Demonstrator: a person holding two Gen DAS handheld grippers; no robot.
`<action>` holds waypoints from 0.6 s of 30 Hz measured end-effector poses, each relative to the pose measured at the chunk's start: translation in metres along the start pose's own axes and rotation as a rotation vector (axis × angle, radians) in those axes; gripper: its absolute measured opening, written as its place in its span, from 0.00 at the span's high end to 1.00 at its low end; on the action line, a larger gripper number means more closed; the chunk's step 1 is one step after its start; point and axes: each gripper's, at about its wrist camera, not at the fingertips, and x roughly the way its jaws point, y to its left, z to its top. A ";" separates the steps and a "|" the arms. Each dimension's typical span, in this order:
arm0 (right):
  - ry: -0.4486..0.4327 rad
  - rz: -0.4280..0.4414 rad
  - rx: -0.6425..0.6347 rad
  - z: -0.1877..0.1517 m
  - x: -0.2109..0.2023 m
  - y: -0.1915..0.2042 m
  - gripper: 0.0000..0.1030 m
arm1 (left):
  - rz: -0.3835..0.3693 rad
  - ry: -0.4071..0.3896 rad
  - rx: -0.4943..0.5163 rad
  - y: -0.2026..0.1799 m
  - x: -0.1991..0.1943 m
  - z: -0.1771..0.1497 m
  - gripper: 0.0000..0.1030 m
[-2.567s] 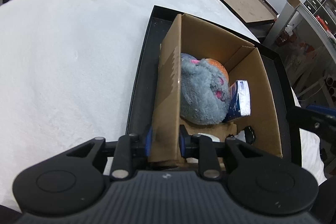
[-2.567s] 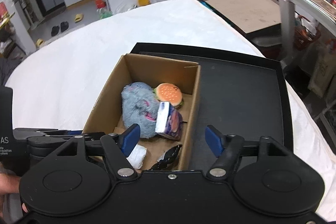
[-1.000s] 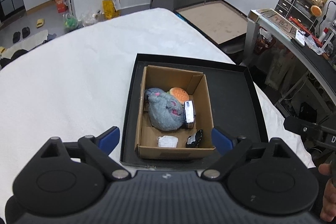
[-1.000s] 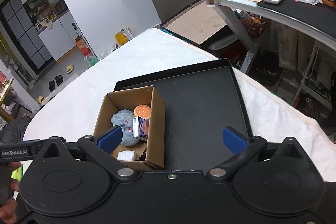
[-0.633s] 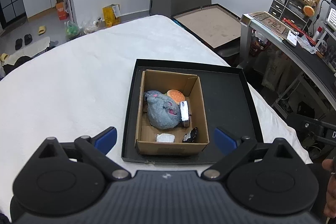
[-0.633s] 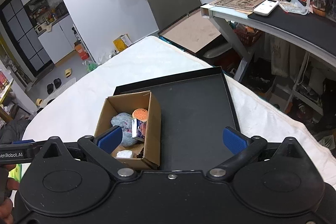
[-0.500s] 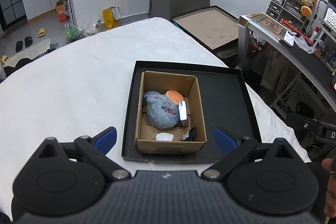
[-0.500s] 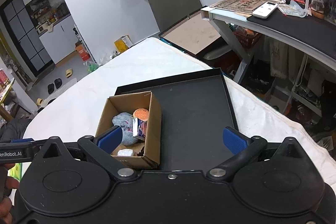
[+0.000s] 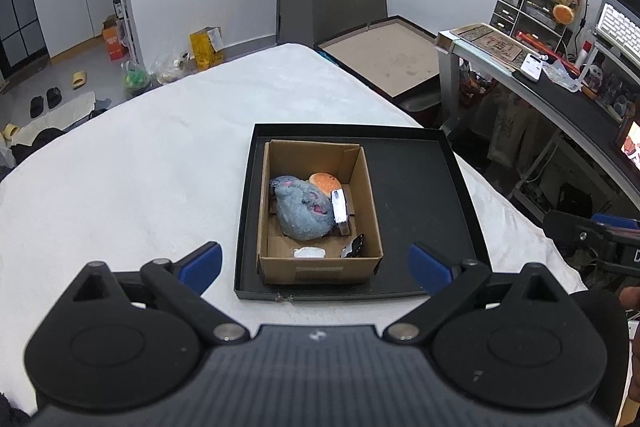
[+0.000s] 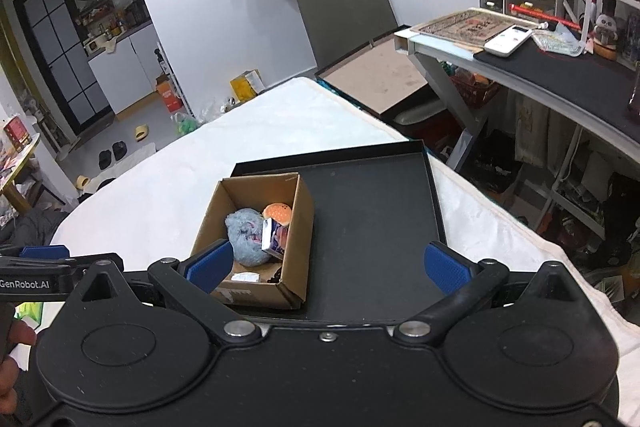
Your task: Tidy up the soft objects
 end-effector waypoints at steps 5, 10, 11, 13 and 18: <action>-0.020 0.004 -0.018 -0.001 -0.011 0.002 0.00 | -0.004 -0.015 0.002 -0.003 -0.009 -0.003 0.04; -0.028 0.010 -0.013 -0.004 -0.015 0.001 0.00 | -0.010 -0.028 -0.003 -0.004 -0.016 -0.006 0.04; -0.029 0.011 -0.014 -0.004 -0.015 0.002 0.00 | -0.009 -0.029 -0.003 -0.005 -0.017 -0.007 0.04; -0.030 0.013 -0.014 -0.004 -0.016 0.002 0.00 | -0.010 -0.030 -0.002 -0.005 -0.018 -0.009 0.04; -0.037 0.013 -0.015 -0.006 -0.019 0.000 0.00 | -0.013 -0.037 0.001 -0.007 -0.022 -0.011 0.04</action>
